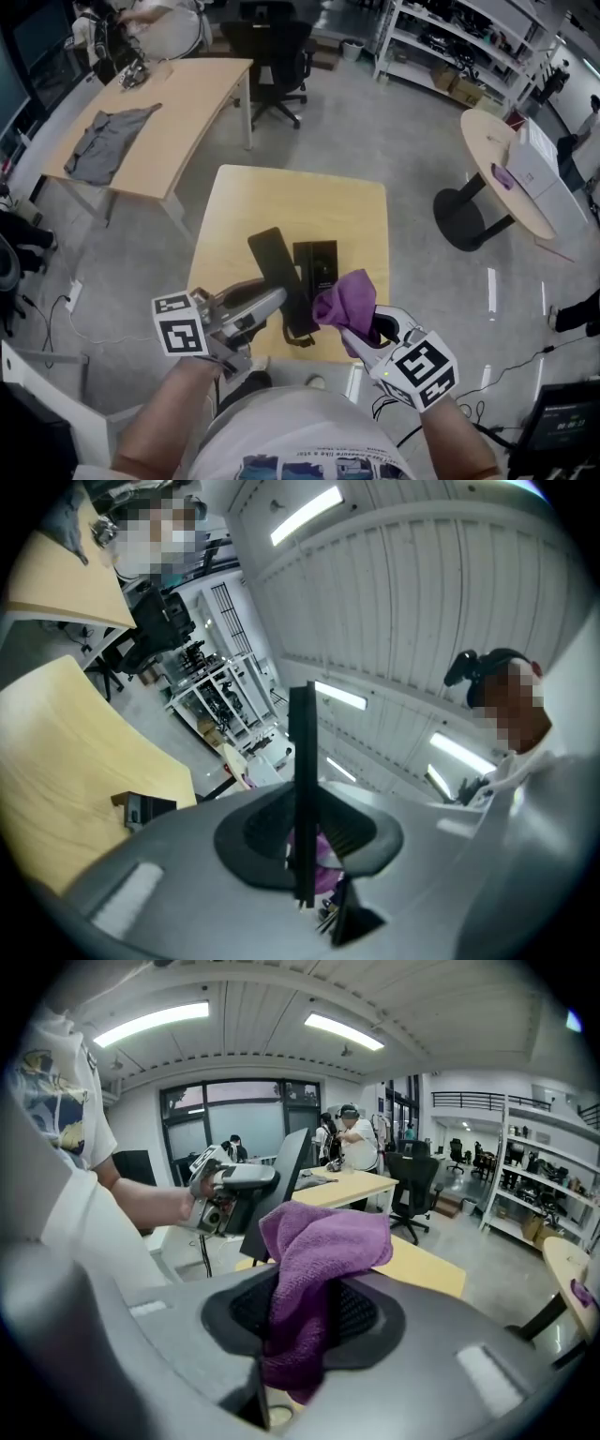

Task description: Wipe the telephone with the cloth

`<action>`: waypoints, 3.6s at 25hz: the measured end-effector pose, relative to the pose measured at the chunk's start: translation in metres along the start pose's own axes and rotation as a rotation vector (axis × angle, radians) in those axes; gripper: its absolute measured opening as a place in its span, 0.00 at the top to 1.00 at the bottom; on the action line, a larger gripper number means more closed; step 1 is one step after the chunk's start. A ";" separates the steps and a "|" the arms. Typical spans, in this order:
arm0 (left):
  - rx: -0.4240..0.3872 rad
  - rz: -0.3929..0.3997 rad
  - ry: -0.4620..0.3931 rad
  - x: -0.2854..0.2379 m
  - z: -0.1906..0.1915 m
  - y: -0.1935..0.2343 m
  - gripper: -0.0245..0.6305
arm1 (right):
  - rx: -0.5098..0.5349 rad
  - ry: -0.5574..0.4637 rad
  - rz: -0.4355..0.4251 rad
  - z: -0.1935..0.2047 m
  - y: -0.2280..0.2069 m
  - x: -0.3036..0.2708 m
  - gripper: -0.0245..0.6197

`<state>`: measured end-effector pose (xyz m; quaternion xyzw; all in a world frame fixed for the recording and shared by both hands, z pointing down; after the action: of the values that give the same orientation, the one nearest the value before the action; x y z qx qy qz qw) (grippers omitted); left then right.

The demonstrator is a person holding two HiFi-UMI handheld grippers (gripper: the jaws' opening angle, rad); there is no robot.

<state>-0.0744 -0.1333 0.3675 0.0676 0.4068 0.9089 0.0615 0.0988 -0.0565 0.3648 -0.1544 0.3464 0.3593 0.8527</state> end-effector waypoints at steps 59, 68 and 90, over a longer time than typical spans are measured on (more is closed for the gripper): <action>0.022 0.209 0.125 -0.036 0.061 -0.052 0.84 | 0.139 -0.202 -0.206 -0.061 -0.011 -0.020 0.78; 0.025 0.175 0.067 -0.017 0.051 -0.045 0.84 | 0.192 -0.155 -0.253 -0.043 0.006 -0.027 0.78; 0.040 0.159 0.080 -0.009 0.038 -0.021 0.84 | 0.099 -0.181 -0.091 -0.041 -0.015 0.004 0.78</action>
<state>-0.0575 -0.0929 0.3758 0.0645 0.4205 0.9045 -0.0286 0.0923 -0.0857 0.3333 -0.0946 0.2780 0.3153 0.9024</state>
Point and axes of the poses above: the fingertips, and each gripper's own axes: x backward along the fingers, y to its left, z out of its underside, the point moved 5 cm from there along x, backward along the fingers, and after that the axes turned 8 degrees about y, right-handed, at the moved point
